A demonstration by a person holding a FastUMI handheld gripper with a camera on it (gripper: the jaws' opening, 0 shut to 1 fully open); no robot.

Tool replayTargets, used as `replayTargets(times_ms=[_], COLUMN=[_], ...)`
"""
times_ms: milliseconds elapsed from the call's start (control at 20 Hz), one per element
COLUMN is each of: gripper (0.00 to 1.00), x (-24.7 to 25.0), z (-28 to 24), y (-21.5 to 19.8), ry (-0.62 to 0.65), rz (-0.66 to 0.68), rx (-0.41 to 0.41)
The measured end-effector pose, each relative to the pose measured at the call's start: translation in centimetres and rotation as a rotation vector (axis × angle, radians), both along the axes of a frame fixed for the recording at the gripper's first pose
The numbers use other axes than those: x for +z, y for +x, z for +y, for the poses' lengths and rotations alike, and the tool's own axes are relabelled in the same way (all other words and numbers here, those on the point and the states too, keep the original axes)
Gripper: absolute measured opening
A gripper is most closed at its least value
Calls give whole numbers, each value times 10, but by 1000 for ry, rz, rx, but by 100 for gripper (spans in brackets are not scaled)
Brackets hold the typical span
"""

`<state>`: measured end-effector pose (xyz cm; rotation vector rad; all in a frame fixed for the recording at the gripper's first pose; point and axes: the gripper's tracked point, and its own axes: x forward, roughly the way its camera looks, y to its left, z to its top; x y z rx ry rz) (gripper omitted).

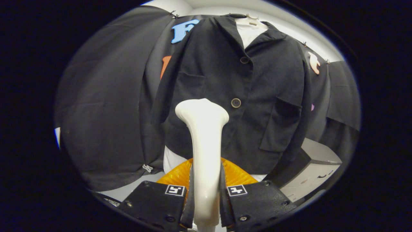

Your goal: Iron the clothes twice with a garment steamer, once on the left side and once on the right side.

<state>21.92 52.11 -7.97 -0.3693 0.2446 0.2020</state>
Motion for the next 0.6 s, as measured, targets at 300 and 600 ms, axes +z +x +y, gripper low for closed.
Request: replayTargets(times_ms=[300,600], gripper=[35,35], x=[-38,-85], z=[-16,-42], y=[-10,-26], ry=[-11,11], rz=[100,223], rx=[-22,-47])
